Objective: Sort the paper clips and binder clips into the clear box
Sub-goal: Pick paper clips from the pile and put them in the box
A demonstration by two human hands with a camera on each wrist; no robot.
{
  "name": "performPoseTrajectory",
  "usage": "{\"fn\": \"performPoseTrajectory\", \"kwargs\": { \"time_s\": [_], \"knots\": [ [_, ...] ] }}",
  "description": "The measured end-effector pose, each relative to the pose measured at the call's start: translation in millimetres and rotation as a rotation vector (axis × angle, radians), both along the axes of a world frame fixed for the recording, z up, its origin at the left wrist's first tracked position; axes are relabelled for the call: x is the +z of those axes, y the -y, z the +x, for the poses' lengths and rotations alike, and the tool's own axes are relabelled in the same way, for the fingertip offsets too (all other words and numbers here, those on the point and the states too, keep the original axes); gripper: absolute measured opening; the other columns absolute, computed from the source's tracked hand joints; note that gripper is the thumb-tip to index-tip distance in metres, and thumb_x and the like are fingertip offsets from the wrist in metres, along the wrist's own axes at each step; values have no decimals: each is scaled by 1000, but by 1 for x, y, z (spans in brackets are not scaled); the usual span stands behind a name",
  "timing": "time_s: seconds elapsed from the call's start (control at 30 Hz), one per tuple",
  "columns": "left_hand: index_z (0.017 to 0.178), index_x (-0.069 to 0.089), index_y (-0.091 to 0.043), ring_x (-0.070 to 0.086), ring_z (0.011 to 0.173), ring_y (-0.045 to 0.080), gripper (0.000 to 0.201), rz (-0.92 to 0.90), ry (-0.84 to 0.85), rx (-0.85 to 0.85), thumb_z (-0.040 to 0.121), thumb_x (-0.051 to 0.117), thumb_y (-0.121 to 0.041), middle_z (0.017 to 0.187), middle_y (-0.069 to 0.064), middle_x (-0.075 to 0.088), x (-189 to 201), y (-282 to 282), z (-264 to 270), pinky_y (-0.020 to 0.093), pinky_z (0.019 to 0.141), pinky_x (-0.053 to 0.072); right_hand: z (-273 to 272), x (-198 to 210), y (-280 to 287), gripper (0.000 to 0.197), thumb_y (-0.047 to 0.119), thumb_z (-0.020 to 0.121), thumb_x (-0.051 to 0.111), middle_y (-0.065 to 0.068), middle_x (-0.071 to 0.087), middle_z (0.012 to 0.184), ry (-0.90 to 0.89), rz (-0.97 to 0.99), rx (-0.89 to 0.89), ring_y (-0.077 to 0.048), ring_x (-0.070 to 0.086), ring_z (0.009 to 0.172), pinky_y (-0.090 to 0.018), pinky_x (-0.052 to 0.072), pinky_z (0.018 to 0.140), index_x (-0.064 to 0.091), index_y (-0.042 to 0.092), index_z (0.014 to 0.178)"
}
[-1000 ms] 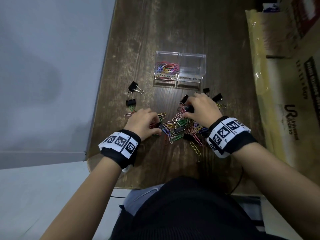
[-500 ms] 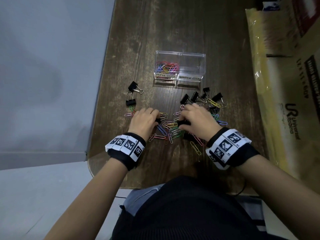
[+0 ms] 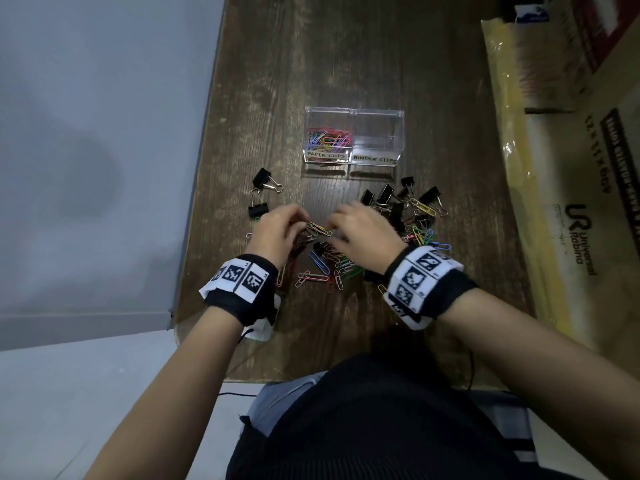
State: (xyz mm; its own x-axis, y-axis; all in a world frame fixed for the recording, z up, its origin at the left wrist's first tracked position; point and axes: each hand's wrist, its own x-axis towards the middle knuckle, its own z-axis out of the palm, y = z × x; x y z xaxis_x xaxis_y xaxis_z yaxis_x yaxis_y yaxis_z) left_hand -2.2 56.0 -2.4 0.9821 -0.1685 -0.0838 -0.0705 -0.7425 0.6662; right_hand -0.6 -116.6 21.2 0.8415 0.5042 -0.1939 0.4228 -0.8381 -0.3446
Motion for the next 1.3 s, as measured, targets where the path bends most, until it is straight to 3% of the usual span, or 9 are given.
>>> {"fn": "performPoseTrajectory", "kwargs": {
  "time_s": [0.13,0.3,0.4,0.63,0.77,0.87,1.0,1.13,1.3],
  "knots": [
    [87,63,-16,64,85,14,11,-178,-33,199,87,56,-8,88,-3,67,0,-15,4,27,81,50,7,-10,-23,34,36,89,57,-4,57,112,-38,-84,84,-21,52,106,-36,45,91,57,13,114],
    [80,60,-22,60,72,-5,22,-454,-35,278,87,55,-1,81,-9,63,4,-31,12,20,73,52,6,-14,-22,22,10,89,54,-7,57,107,-117,-17,61,-25,54,105,-34,46,87,62,8,110],
    [80,58,-23,63,68,-4,27,-545,-70,297,89,51,1,83,-2,63,3,-32,17,18,63,54,5,-14,-18,24,3,85,54,-9,57,107,-132,1,36,-27,55,104,-34,45,87,61,6,108],
    [87,61,-21,61,75,16,31,-253,-29,398,93,38,-1,82,2,63,-5,-41,30,38,75,55,8,-8,-6,18,1,78,61,-6,55,103,-174,200,-181,-20,56,92,-29,51,81,60,8,94],
    [97,61,-16,61,79,16,24,-134,-49,378,94,39,-6,100,7,67,-3,-43,31,30,77,50,19,6,18,18,3,74,66,-3,56,96,-168,444,-466,-7,54,71,-14,43,62,62,13,88],
    [96,62,-15,59,91,16,24,-31,-16,328,93,40,-6,103,5,68,-3,-43,30,27,81,43,31,16,41,13,5,78,65,-1,51,103,-30,341,-566,-11,54,79,-20,43,75,62,10,90],
    [94,62,-16,62,96,21,24,8,-14,342,93,40,-6,103,5,68,-6,-45,31,30,81,46,29,14,26,14,15,86,59,-4,55,113,71,100,-346,-20,48,111,-30,41,94,64,11,99],
    [92,63,-17,62,92,25,27,-89,-23,429,92,39,-4,101,8,68,-7,-53,36,40,82,53,16,4,-33,25,18,89,58,-4,56,119,-111,140,131,-19,46,116,-36,44,99,62,15,113],
    [91,64,-18,62,91,21,27,-40,-41,391,92,40,-6,102,6,68,1,-52,41,36,86,52,16,-11,-60,36,22,88,60,-7,52,121,-105,-26,317,-24,43,118,-35,41,94,55,8,121]
  ]
}}
